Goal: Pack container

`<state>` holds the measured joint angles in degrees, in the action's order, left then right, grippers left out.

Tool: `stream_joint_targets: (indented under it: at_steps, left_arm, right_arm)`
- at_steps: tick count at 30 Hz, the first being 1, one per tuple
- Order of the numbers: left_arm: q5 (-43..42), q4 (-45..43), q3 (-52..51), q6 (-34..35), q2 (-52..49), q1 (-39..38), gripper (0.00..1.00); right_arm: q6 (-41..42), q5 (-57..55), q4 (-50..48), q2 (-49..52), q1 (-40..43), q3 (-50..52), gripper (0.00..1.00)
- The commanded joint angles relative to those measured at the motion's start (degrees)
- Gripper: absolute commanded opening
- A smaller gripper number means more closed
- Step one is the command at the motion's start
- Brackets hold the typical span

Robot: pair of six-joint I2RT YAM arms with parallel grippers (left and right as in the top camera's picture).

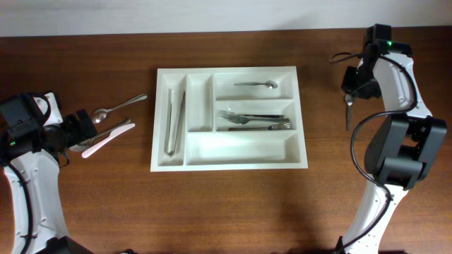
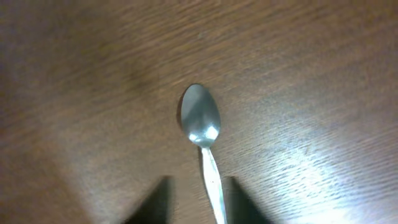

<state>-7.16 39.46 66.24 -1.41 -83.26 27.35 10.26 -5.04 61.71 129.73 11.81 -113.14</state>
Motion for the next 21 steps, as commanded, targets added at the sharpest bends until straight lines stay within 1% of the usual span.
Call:
stream_joint_targets:
  at_steps: [1,3,6,8,12,21]
  left_arm:
    - [-1.0,-0.2,0.9,0.6,-0.3,0.2,0.99]
    - [-1.0,-0.1,0.9,0.6,-0.3,0.2,0.99]
    - [-1.0,-0.1,0.9,0.6,-0.3,0.2,0.99]
    - [-1.0,-0.1,0.9,0.6,-0.3,0.2,0.99]
    - [-1.0,-0.1,0.9,0.6,-0.3,0.2,0.99]
    - [-1.0,-0.1,0.9,0.6,-0.3,0.2,0.99]
  right_arm:
    - [-2.4,0.1,0.3,-0.3,1.0,-0.3,0.44]
    - [-5.1,0.2,1.1,0.7,1.0,-0.3,0.46]
    - [-8.5,0.5,1.9,2.1,1.0,-0.3,0.46]
    - [-8.5,0.5,2.0,2.9,1.0,-0.3,0.45]
    - [-8.5,0.8,1.6,4.0,1.0,-0.2,0.40]
    - [-8.6,0.8,1.8,7.3,1.0,-0.2,0.39]
